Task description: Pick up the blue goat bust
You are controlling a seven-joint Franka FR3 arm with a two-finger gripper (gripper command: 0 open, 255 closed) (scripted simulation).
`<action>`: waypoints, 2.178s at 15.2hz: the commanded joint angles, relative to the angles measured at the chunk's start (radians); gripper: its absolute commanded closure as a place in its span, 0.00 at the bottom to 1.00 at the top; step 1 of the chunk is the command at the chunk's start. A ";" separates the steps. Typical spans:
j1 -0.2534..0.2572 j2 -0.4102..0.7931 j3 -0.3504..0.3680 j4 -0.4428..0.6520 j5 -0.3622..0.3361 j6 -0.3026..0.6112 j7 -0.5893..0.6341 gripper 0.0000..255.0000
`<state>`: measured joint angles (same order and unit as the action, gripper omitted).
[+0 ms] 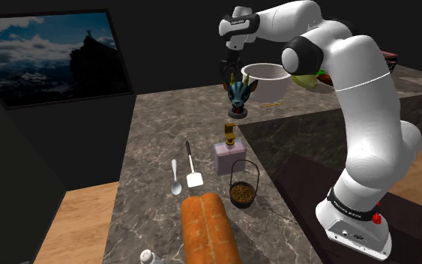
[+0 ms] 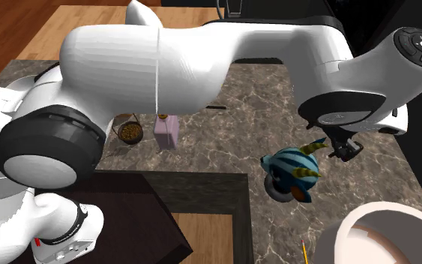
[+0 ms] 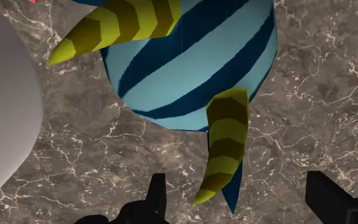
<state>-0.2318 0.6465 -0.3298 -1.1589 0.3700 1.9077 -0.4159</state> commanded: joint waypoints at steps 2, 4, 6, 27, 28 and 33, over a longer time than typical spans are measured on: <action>-0.022 0.069 0.012 0.086 0.017 -0.010 0.000 0.00; -0.019 0.070 0.013 0.060 0.019 0.016 -0.006 0.00; -0.016 0.072 0.014 0.036 0.022 0.040 -0.012 0.00; -0.024 0.070 0.011 0.106 0.016 -0.029 0.005 1.00; -0.027 0.071 0.011 0.121 0.015 -0.042 0.008 1.00; -0.041 0.082 0.011 0.208 0.012 -0.115 0.025 1.00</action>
<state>-0.2725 0.7353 -0.3180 -0.9572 0.3830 1.8025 -0.3930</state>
